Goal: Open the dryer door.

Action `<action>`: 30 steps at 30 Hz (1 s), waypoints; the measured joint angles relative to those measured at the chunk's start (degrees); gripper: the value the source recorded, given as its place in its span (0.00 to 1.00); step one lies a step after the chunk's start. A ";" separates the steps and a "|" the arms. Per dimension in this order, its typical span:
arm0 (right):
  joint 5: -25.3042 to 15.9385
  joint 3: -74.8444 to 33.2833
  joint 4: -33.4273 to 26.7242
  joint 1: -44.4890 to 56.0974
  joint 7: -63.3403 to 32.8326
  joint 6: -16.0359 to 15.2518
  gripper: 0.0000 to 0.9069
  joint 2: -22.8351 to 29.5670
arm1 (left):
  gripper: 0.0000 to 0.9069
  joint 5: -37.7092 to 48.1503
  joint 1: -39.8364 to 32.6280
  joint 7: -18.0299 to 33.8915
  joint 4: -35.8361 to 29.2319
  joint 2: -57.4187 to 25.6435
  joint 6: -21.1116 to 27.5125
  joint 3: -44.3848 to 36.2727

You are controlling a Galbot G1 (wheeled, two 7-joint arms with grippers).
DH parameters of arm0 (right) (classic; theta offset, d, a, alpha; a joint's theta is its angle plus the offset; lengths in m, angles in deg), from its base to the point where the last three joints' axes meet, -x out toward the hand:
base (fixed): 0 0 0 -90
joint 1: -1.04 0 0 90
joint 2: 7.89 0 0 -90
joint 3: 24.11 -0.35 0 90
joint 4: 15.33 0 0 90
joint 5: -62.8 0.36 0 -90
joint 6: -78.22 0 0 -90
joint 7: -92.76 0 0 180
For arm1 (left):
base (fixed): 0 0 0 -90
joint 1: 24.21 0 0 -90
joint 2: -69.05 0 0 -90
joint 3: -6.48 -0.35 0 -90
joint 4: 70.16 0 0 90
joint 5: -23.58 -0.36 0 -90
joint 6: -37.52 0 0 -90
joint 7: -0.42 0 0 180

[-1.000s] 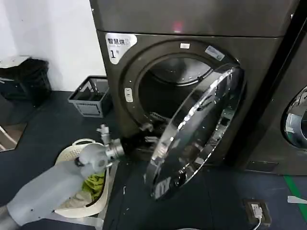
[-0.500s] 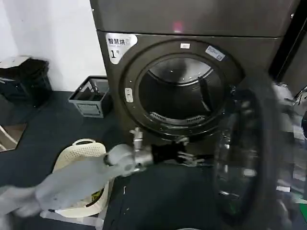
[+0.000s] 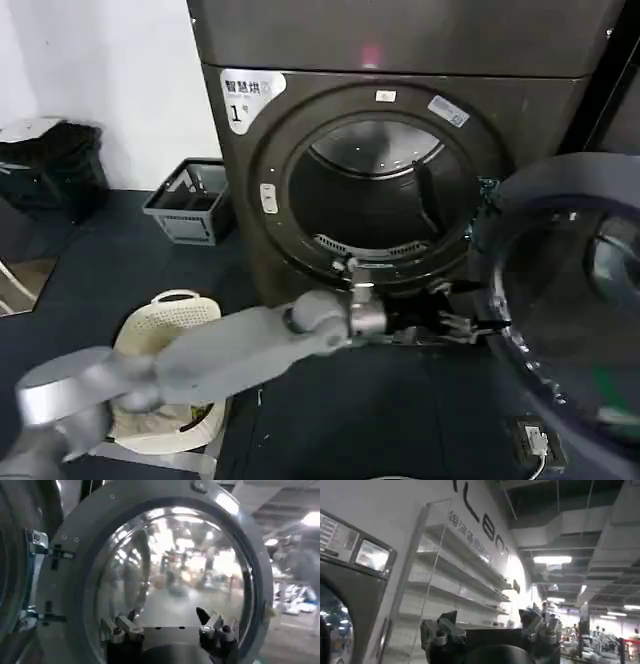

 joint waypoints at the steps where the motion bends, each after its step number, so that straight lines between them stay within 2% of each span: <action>1: 0.00 0.02 0.07 -0.01 0.01 0.03 1.00 0.03 | 1.00 -0.33 -0.48 0.60 0.88 1.18 0.02 -0.09; 6: 0.04 -0.66 -0.20 0.58 0.07 0.58 1.00 0.27 | 1.00 -1.38 -1.27 4.17 3.83 6.58 -0.25 0.11; 11: 0.05 -1.63 -0.97 0.89 0.09 0.91 1.00 -0.30 | 1.00 -4.46 -0.06 7.20 4.37 8.24 -0.71 1.55; 15: 0.09 -2.16 -1.12 0.98 0.09 0.97 1.00 -0.62 | 1.00 -5.85 1.21 7.13 3.46 6.96 -4.64 2.54; 17: 0.09 -2.47 -1.44 0.96 0.09 0.99 1.00 -0.94 | 1.00 -7.37 2.04 7.86 2.18 5.27 -7.25 3.40; 21: 0.21 -2.65 -1.31 0.67 0.17 1.04 1.00 -1.44 | 1.00 -11.30 3.80 13.44 -1.96 0.00 -10.64 4.81; 25: 0.00 -2.01 -1.74 -0.32 0.20 1.24 1.00 -2.14 | 1.00 -13.65 5.49 16.90 -7.91 -7.03 -10.90 6.55; 28: -1.93 -1.38 -2.12 -1.42 0.24 2.23 1.00 -2.92 | 1.00 -16.00 7.06 19.08 -11.65 -13.37 -11.77 8.35; 30: -3.20 -1.02 -2.37 -2.23 0.27 2.50 1.00 -3.51 | 1.00 -14.53 7.91 19.81 -13.81 -18.24 -13.17 8.99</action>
